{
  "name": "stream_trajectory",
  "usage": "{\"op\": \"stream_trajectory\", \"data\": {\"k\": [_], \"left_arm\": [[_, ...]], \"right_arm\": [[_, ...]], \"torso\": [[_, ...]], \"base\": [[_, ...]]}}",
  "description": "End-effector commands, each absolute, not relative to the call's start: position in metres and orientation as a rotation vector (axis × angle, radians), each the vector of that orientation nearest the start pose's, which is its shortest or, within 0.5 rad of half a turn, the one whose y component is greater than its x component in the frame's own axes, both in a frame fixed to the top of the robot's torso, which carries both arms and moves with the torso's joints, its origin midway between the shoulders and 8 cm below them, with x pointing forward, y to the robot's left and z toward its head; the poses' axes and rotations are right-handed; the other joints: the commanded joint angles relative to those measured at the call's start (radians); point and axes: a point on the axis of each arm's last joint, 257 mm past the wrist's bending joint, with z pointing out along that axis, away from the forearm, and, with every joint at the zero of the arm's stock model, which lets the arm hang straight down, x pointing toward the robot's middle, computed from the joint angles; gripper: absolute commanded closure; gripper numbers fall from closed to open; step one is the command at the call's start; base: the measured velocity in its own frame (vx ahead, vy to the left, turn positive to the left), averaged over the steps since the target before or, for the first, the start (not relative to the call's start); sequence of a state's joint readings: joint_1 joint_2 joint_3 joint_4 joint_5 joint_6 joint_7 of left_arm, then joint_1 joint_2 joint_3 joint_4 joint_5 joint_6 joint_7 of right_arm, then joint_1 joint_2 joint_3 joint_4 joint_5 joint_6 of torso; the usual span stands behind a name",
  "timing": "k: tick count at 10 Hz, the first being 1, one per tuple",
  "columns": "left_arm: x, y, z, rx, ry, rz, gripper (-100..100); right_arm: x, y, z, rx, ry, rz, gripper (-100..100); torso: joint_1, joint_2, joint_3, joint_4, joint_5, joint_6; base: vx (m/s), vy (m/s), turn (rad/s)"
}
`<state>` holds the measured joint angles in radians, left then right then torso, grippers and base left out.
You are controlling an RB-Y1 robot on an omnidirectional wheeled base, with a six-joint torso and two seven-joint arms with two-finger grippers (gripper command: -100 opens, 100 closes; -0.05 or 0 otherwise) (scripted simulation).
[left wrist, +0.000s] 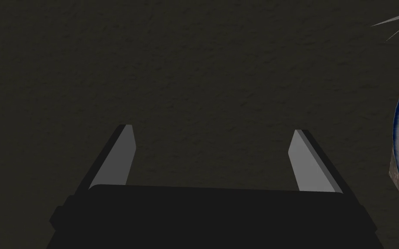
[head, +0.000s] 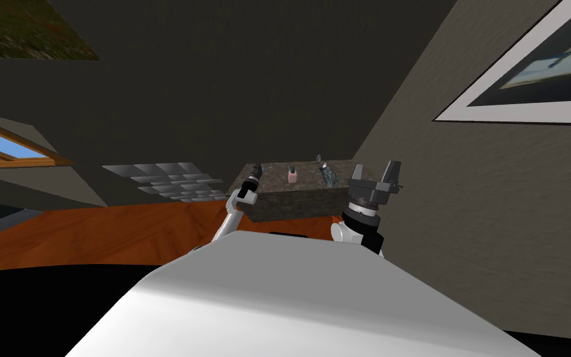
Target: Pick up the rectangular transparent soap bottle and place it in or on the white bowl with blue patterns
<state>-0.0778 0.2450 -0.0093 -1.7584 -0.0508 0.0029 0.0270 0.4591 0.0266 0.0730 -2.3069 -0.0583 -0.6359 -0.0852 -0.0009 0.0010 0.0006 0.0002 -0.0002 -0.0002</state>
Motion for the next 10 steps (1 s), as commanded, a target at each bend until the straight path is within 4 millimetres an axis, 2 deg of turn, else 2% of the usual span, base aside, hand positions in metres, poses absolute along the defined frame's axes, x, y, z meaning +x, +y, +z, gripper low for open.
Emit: {"op": "stream_trajectory", "data": {"k": [1, 4, 5, 6, 9, 10], "left_arm": [[0.572, 0.259, -0.095, -0.837, 1.201, -1.124, -100], [0.598, 0.265, -0.106, -0.887, 1.252, -1.079, -100], [0.598, 0.266, -0.109, -0.895, 1.258, -1.074, -100], [0.611, 0.273, -0.114, -0.921, 1.283, -1.046, -100], [0.632, 0.281, -0.125, -0.983, 1.333, -0.995, -100], [0.634, 0.282, -0.129, -0.994, 1.343, -0.986, -100]], "right_arm": [[0.316, -0.259, 0.072, 0.585, 0.388, 1.543, 0], [0.316, -0.259, 0.072, 0.585, 0.388, 1.543, 0], [0.316, -0.259, 0.072, 0.585, 0.388, 1.543, 0], [0.316, -0.259, 0.072, 0.585, 0.388, 1.543, 0], [0.316, -0.259, 0.072, 0.585, 0.388, 1.543, 0], [0.316, -0.259, 0.072, 0.585, 0.388, 1.543, 0]], "torso": [[0.0, 0.0, 0.0, 0.0, 0.0, 0.0], [-0.001, 0.0, 0.0, 0.0, 0.0, 0.0], [-0.001, 0.0, 0.0, 0.0, 0.0, 0.0], [0.0, 0.0, 0.0, 0.0, 0.0, 0.0], [-0.001, 0.001, 0.0, 0.0, 0.0, 0.0], [-0.001, 0.001, 0.0, 0.0, 0.0, 0.0]], "base": [[-0.029, -0.017, -0.031], [-0.029, -0.022, -0.023], [-0.014, -0.012, 0.002], [-0.022, -0.028, -0.038], [-0.032, -0.026, -0.031], [-0.015, -0.014, 0.001]]}}
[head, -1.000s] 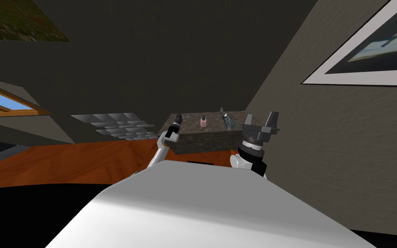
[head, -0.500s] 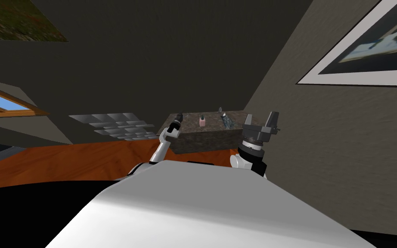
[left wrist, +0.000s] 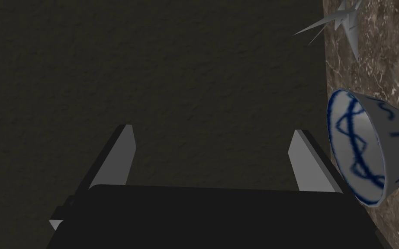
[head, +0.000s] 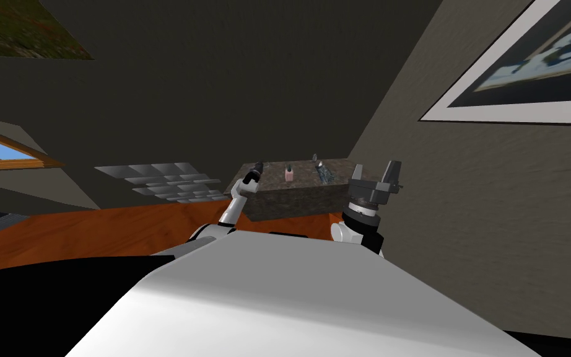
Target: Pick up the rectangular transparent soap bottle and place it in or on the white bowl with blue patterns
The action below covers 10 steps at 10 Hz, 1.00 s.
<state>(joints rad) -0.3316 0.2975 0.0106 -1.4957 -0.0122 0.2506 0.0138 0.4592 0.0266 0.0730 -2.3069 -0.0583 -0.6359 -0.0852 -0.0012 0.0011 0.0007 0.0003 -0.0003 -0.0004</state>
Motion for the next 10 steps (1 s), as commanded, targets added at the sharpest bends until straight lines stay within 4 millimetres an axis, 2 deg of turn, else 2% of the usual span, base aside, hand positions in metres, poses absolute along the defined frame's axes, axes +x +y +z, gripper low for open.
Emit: {"op": "stream_trajectory", "data": {"k": [1, 4, 5, 6, 7, 8, 10], "left_arm": [[0.644, 0.288, -0.13, -1.022, 1.361, -0.962, -100], [0.663, 0.295, -0.142, -1.092, 1.411, -0.908, -100], [0.663, 0.297, -0.148, -1.106, 1.422, -0.896, -100], [0.672, 0.301, -0.146, -1.136, 1.438, -0.876, -100], [0.674, 0.304, -0.156, -1.163, 1.459, -0.853, -100], [0.681, 0.307, -0.154, -1.186, 1.468, -0.841, -100], [0.683, 0.31, -0.165, -1.226, 1.499, -0.807, -100]], "right_arm": [[0.316, -0.259, 0.072, 0.585, 0.388, 1.543, 0], [0.316, -0.259, 0.072, 0.585, 0.388, 1.543, 0], [0.316, -0.259, 0.072, 0.585, 0.388, 1.543, 0], [0.316, -0.259, 0.072, 0.585, 0.388, 1.543, 0], [0.316, -0.259, 0.072, 0.585, 0.388, 1.543, 0], [0.316, -0.259, 0.072, 0.585, 0.388, 1.543, 0], [0.316, -0.259, 0.072, 0.585, 0.388, 1.543, 0]], "torso": [[0.0, 0.0, 0.0, 0.0, 0.0, 0.0], [-0.001, 0.0, 0.0, 0.0, 0.0, 0.0], [-0.001, 0.0, 0.0, 0.0, 0.0, 0.0], [0.0, 0.0, 0.0, 0.0, 0.0, 0.0], [-0.001, 0.0, 0.0, 0.0, 0.0, 0.0], [-0.001, 0.0, 0.0, 0.0, 0.0, 0.0], [-0.002, 0.0, 0.0, 0.0, 0.0, 0.0]], "base": [[-0.027, -0.034, -0.04], [-0.023, -0.033, -0.036], [-0.01, -0.018, -0.002], [-0.016, -0.036, -0.061], [-0.019, -0.035, -0.029], [-0.033, -0.046, -0.057], [-0.014, -0.028, -0.011]]}}
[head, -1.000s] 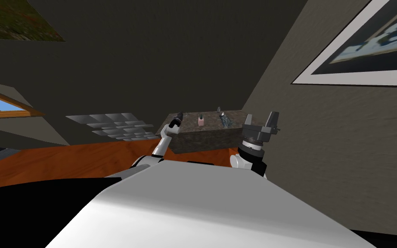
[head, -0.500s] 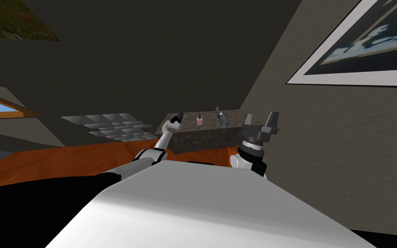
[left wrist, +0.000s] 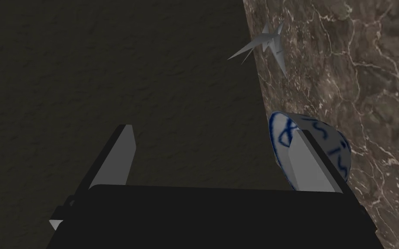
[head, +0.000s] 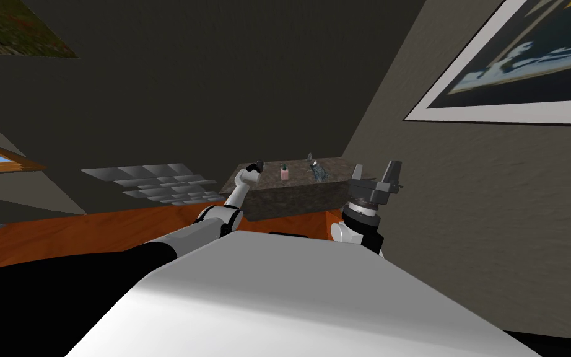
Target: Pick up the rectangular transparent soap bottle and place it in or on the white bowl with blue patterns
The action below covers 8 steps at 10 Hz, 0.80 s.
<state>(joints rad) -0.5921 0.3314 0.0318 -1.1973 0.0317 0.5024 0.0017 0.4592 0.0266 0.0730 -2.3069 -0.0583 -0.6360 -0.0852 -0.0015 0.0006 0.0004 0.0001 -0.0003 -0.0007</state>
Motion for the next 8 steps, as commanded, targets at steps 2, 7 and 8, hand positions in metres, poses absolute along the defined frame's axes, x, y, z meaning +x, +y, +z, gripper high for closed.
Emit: {"op": "stream_trajectory", "data": {"k": [2, 7, 8], "left_arm": [[0.689, 0.315, -0.173, -1.285, 1.534, -0.765, -100], [0.696, 0.324, -0.186, -1.408, 1.606, -0.676, -100], [0.7, 0.326, -0.181, -1.432, 1.614, -0.667, -100]], "right_arm": [[0.316, -0.259, 0.072, 0.585, 0.388, 1.543, 0], [0.316, -0.259, 0.072, 0.585, 0.388, 1.543, 0], [0.316, -0.259, 0.072, 0.585, 0.388, 1.543, 0]], "torso": [[-0.001, 0.0, 0.0, 0.0, 0.0, 0.0], [-0.001, 0.0, 0.0, 0.0, 0.0, 0.0], [-0.001, 0.0, 0.0, 0.0, 0.0, 0.0]], "base": [[-0.013, -0.033, -0.048], [-0.013, -0.036, -0.038], [-0.011, -0.044, -0.058]]}}
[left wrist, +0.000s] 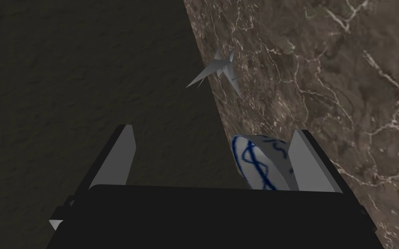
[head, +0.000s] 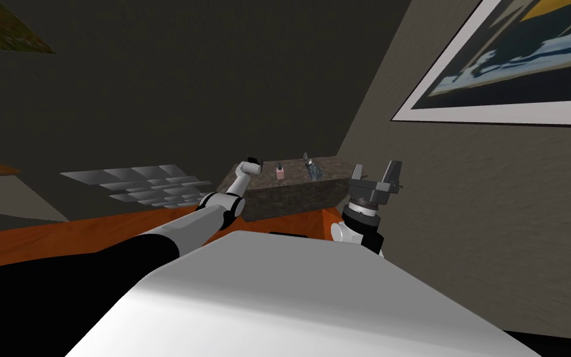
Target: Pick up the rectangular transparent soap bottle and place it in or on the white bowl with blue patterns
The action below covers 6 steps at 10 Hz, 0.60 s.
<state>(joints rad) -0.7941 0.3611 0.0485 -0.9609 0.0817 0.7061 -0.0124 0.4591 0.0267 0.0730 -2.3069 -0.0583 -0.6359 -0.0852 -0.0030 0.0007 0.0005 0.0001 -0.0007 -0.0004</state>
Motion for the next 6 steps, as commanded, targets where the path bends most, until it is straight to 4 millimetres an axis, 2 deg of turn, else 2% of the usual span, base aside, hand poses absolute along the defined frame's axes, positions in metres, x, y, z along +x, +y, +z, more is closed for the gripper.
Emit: {"op": "stream_trajectory", "data": {"k": [1, 3, 4, 5, 6], "left_arm": [[0.6974, 0.327, -0.1882, -1.459, 1.634, -0.641, -100], [0.6981, 0.329, -0.1863, -1.501, 1.654, -0.615, -100], [0.6953, 0.3302, -0.1924, -1.521, 1.668, -0.596, -100], [0.6962, 0.3308, -0.1861, -1.548, 1.679, -0.584, -100], [0.694, 0.3313, -0.1909, -1.569, 1.693, -0.565, -100]], "right_arm": [[0.3156, -0.2595, 0.0717, 0.585, 0.388, 1.543, 0], [0.3156, -0.2595, 0.0717, 0.585, 0.388, 1.543, 0], [0.3156, -0.2595, 0.0717, 0.585, 0.388, 1.543, 0], [0.3156, -0.2595, 0.0717, 0.585, 0.388, 1.543, 0], [0.3156, -0.2595, 0.0717, 0.585, 0.388, 1.543, 0]], "torso": [[0.0, 0.0, 0.0, 0.0, 0.0, 0.0], [0.001, 0.0, 0.0, 0.0, 0.0, 0.0], [0.001, 0.0, 0.0, 0.0, 0.0, 0.0], [0.001, 0.0, 0.0, 0.0, 0.0, 0.0], [-0.001, 0.0, 0.0, 0.0, 0.0, 0.0]], "base": [[-0.007, -0.043, -0.03], [-0.002, -0.027, -0.025], [-0.001, -0.035, -0.043], [0.0, -0.055, -0.065], [0.0, -0.045, -0.029]]}}
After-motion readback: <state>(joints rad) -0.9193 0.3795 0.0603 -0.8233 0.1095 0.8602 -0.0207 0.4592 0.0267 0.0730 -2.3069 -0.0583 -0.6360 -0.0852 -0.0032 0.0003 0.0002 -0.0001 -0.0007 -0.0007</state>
